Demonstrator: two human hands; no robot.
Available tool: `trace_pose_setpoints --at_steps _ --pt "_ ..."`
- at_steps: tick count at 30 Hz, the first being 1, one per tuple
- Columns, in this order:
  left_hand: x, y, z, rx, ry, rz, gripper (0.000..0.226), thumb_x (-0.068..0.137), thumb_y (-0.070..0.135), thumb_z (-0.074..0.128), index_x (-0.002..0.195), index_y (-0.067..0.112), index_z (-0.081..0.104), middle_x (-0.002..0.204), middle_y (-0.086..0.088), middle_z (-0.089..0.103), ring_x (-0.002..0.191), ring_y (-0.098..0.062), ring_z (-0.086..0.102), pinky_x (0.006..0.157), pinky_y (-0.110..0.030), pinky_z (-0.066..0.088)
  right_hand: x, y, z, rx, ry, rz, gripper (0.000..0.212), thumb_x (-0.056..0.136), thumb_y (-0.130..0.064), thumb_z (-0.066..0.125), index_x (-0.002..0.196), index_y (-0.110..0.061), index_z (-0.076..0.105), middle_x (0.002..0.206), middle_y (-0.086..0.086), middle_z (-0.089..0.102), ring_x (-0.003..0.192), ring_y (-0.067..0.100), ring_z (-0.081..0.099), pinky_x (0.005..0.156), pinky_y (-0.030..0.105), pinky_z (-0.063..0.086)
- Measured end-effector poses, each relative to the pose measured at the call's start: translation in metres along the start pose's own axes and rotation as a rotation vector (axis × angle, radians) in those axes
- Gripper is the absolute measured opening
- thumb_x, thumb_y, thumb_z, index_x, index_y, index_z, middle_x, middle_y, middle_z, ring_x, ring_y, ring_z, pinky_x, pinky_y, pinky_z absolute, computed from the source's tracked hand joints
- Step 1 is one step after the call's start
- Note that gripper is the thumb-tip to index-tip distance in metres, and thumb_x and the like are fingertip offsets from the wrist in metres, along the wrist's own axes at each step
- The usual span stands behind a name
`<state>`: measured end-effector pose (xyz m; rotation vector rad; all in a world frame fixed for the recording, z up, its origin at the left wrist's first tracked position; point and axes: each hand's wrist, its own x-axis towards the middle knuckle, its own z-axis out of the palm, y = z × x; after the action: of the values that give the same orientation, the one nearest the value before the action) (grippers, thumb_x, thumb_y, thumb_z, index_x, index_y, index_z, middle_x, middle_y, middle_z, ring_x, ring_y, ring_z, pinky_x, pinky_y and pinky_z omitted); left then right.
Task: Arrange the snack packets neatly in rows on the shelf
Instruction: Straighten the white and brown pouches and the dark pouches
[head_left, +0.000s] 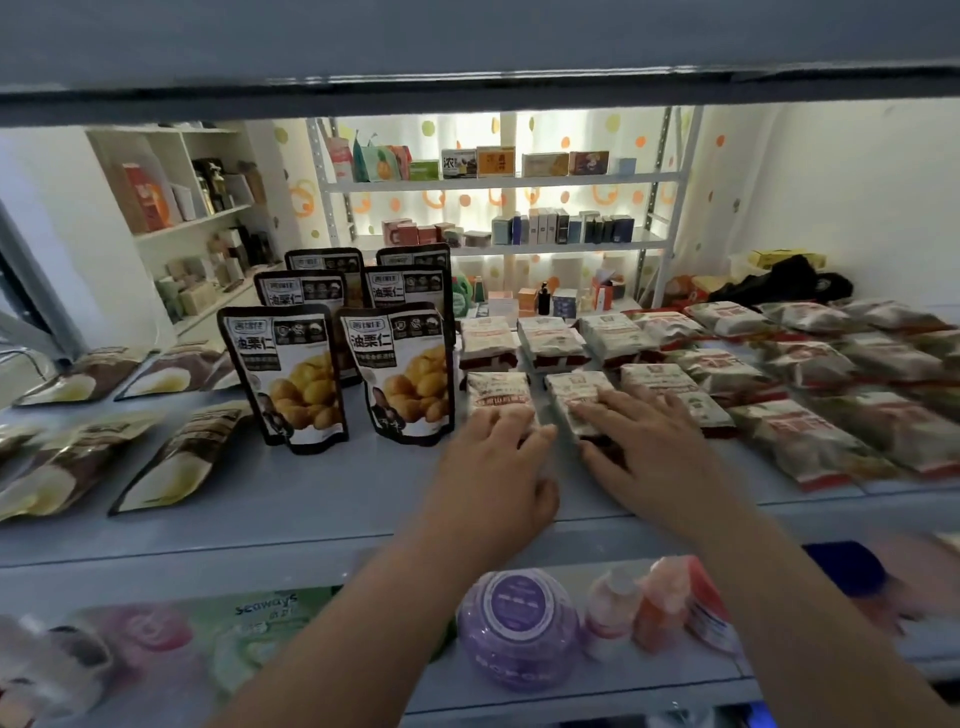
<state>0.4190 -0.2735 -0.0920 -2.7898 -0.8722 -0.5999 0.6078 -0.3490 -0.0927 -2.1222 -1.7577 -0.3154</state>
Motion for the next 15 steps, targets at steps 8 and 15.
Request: trace_pose_setpoints --at_steps 8,15 --pt "0.000 0.009 -0.001 0.020 0.053 -0.005 0.046 0.085 0.042 0.052 0.127 0.023 0.058 0.131 -0.003 0.055 0.115 -0.027 0.044 0.091 -0.038 0.045 0.002 0.001 -0.002 -0.012 -0.027 -0.036 0.052 0.093 -0.056 0.038 0.140 -0.038 0.049 0.149 -0.001 0.047 0.139 0.025 0.039 0.117 0.048 0.014" --pt "-0.002 0.009 0.000 0.017 0.023 -0.029 0.055 0.087 0.044 0.047 0.139 0.026 0.047 0.140 -0.002 0.047 0.125 -0.027 0.037 0.098 -0.039 0.040 -0.001 0.015 -0.010 0.023 0.059 0.045 0.062 0.090 -0.064 0.023 0.142 -0.038 0.046 0.153 -0.002 0.041 0.145 0.026 0.027 0.117 0.052 0.013"
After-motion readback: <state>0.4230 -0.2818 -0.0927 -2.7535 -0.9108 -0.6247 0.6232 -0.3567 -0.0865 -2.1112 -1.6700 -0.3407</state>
